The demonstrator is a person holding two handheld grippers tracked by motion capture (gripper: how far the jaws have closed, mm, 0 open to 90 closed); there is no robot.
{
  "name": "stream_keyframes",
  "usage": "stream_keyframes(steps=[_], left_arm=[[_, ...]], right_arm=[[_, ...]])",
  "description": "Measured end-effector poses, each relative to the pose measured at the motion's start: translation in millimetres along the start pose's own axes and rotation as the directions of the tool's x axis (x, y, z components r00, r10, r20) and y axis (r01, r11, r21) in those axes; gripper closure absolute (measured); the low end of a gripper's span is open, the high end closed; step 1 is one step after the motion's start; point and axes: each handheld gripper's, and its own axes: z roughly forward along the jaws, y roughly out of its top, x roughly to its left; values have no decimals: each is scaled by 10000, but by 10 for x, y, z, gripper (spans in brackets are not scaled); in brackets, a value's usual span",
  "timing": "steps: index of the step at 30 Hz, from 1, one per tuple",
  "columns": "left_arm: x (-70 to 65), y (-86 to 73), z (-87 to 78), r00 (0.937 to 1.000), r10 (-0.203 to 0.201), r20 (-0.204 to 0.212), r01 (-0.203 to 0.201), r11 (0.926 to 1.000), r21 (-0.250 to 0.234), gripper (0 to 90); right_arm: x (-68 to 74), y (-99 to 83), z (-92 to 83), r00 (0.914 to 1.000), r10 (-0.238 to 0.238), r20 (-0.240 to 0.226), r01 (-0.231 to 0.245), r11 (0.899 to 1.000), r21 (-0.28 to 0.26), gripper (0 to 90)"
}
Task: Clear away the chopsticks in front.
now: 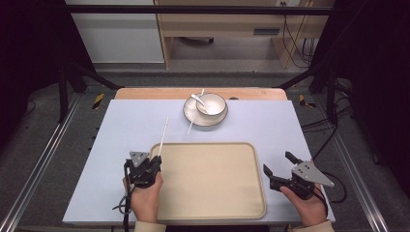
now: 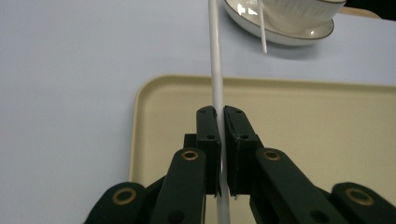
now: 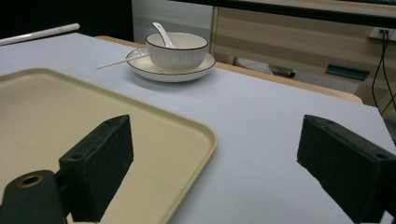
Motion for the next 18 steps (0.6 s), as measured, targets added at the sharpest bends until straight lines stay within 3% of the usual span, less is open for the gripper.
stream_keyframes(steps=[6, 10, 14, 18], left_arm=[[-88, -197, -147, 10000, -35, 72, 35, 9999, 106, 850], [-75, -328, -206, 9998, -184, 4, 184, 9995, 247, 850], [-12, -454, -262, 9986, -410, -321, 420, 9986, 321, 850], [17, -511, -288, 9975, -348, -610, 375, 9984, 423, 850]], right_arm=[[15, 10, 19, 10000, -36, -21, 36, 10000, 52, 108], [36, 17, 23, 9999, -123, -47, 123, 9999, 47, 108], [57, 24, 36, 9998, -160, -90, 161, 9999, 64, 108], [54, 27, 69, 9998, -147, -123, 148, 9999, 73, 108]])
